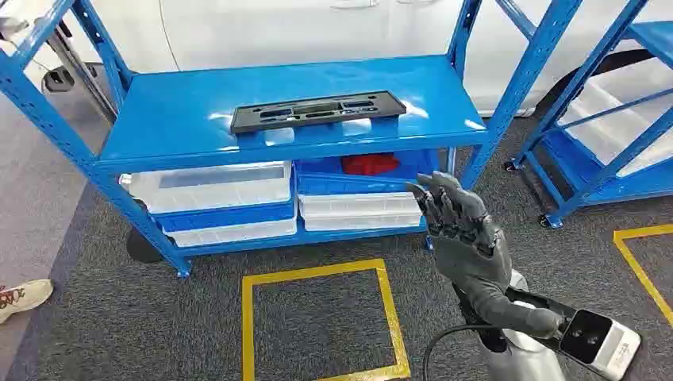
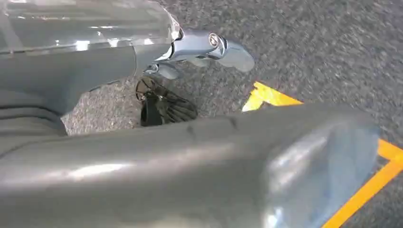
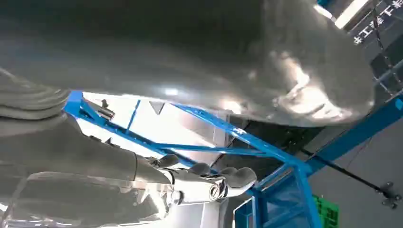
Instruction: Take the parts from the cabinet and place them on the table.
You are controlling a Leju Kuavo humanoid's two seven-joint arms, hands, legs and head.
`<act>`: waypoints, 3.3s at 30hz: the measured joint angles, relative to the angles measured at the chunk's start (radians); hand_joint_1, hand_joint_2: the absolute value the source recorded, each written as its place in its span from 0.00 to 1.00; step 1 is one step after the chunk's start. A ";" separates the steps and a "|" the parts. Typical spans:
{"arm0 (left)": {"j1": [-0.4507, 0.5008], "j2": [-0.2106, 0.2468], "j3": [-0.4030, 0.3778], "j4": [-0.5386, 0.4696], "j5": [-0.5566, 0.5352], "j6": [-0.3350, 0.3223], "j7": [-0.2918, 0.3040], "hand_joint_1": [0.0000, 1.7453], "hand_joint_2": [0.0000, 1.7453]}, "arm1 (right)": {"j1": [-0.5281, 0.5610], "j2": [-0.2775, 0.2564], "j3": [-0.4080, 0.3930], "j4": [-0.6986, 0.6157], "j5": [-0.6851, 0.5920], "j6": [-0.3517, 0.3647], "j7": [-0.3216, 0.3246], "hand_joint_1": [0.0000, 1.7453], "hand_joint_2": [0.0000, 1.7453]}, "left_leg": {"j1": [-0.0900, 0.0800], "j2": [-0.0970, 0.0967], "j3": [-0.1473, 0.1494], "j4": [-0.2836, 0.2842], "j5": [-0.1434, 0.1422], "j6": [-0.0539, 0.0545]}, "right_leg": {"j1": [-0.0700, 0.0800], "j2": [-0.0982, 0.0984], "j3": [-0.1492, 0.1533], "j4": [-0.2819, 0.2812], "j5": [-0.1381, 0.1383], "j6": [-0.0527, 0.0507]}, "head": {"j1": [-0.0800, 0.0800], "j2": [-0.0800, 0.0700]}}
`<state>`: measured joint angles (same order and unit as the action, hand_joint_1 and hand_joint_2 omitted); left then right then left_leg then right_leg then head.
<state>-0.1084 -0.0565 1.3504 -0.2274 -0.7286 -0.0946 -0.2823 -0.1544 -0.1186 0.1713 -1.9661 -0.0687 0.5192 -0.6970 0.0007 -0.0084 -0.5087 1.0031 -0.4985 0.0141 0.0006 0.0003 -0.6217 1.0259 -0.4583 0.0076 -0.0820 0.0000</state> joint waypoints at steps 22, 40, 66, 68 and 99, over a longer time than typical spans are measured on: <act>0.002 -0.002 -0.004 0.007 0.020 0.008 0.005 0.00 0.00 | 0.024 -0.036 0.043 0.076 0.014 -0.047 -0.001 0.00 0.00 | 0.009 0.005 -0.073 -0.002 0.065 0.007 | -0.007 0.001 0.077 0.038 -0.081 0.009 | -0.001 0.000; -0.001 -0.001 -0.006 0.007 0.015 0.019 0.029 0.00 0.00 | 0.075 -0.026 0.016 0.076 0.031 -0.026 0.000 0.00 0.00 | 0.008 0.005 -0.156 0.275 -0.114 -0.042 | -0.014 0.000 0.060 -0.014 -0.015 -0.030 | -0.001 0.000; -0.002 -0.005 -0.025 0.008 0.008 0.002 0.010 0.00 0.00 | 0.058 -0.024 0.047 0.162 0.069 -0.055 0.000 0.00 0.00 | -0.007 -0.003 0.051 0.012 -0.035 -0.013 | -0.004 0.006 -0.011 -0.002 0.045 -0.026 | 0.000 0.000; -0.004 -0.002 -0.026 0.008 0.009 0.002 0.010 0.00 0.00 | 0.045 -0.019 0.066 0.175 0.071 -0.056 0.000 0.00 0.00 | -0.002 0.000 0.000 0.120 -0.034 -0.019 | -0.007 0.004 0.020 -0.019 0.032 -0.037 | 0.000 0.000; 0.008 -0.014 -0.063 0.009 -0.069 0.082 0.088 0.00 0.00 | -0.152 0.019 0.363 0.519 0.854 -0.774 0.198 0.00 1.00 | 0.005 0.001 -0.092 0.092 -0.015 -0.031 | -0.014 0.002 0.044 -0.019 0.005 -0.027 | 0.000 0.000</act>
<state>-0.1002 -0.0710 1.2871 -0.2186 -0.7977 -0.0122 -0.1942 -0.3063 -0.0996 0.5341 -1.4473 0.7851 -0.2544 -0.4990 0.0062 -0.0071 -0.6011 1.0950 -0.5137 -0.0165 -0.0136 0.0028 -0.5777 1.0073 -0.4528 -0.0198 -0.0820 0.0000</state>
